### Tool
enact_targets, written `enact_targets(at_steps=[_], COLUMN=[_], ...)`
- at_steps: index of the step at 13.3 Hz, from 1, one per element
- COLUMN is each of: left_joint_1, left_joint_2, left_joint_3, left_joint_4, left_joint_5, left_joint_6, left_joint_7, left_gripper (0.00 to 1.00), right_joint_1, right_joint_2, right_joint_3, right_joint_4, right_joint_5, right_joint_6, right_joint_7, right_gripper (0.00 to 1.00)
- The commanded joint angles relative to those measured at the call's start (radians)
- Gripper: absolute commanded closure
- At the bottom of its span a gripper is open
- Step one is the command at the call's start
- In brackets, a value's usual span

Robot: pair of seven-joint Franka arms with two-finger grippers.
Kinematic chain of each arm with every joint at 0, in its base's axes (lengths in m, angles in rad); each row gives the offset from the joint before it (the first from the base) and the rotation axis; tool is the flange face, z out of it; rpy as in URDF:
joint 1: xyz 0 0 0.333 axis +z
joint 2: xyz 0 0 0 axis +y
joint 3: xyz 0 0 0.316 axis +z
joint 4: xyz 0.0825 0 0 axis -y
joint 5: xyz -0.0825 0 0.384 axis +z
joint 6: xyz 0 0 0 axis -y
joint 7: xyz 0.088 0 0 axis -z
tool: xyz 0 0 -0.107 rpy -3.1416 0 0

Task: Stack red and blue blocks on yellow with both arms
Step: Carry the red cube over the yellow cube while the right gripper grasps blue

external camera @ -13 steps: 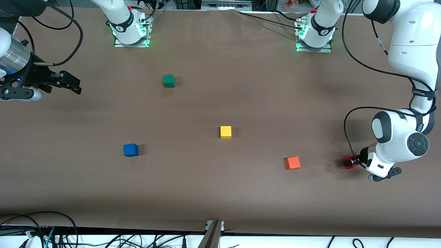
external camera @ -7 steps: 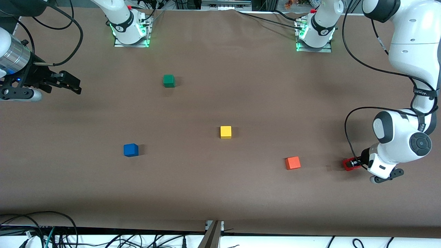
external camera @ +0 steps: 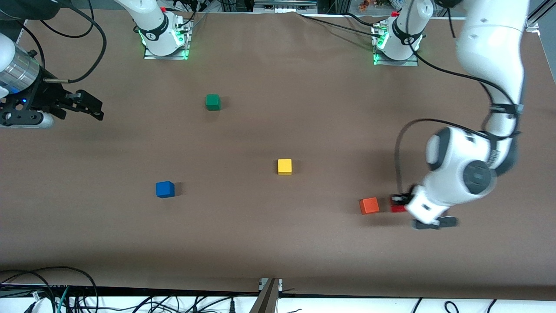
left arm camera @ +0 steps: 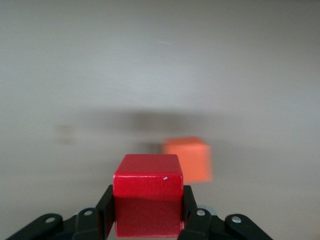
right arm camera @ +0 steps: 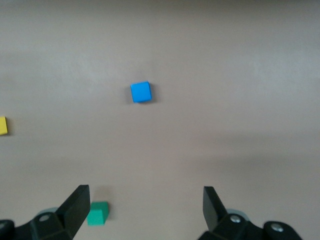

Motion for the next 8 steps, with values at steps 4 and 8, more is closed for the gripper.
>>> enact_targets(at_steps=[4,8], left_joint_1=[-0.276,-0.403], left_joint_2=[-0.001,0.058], left_joint_3=[-0.002,0.001], left_joint_4=[0.019,0.074], left_joint_5=[0.008,0.008], left_joint_6=[-0.025,-0.023], left_joint_7=[-0.222,-0.332], left_gripper=[1.00,0.98], right_joint_1=[0.028,0.051], right_joint_2=[0.209,0.276], right_joint_3=[0.004,0.005], right_joint_4=[0.022,-0.005], right_joint_5=[0.012,0.041], right_joint_6=[0.058,0.125], right_joint_7=[-0.003,-0.061], right_gripper=[0.00,0.00])
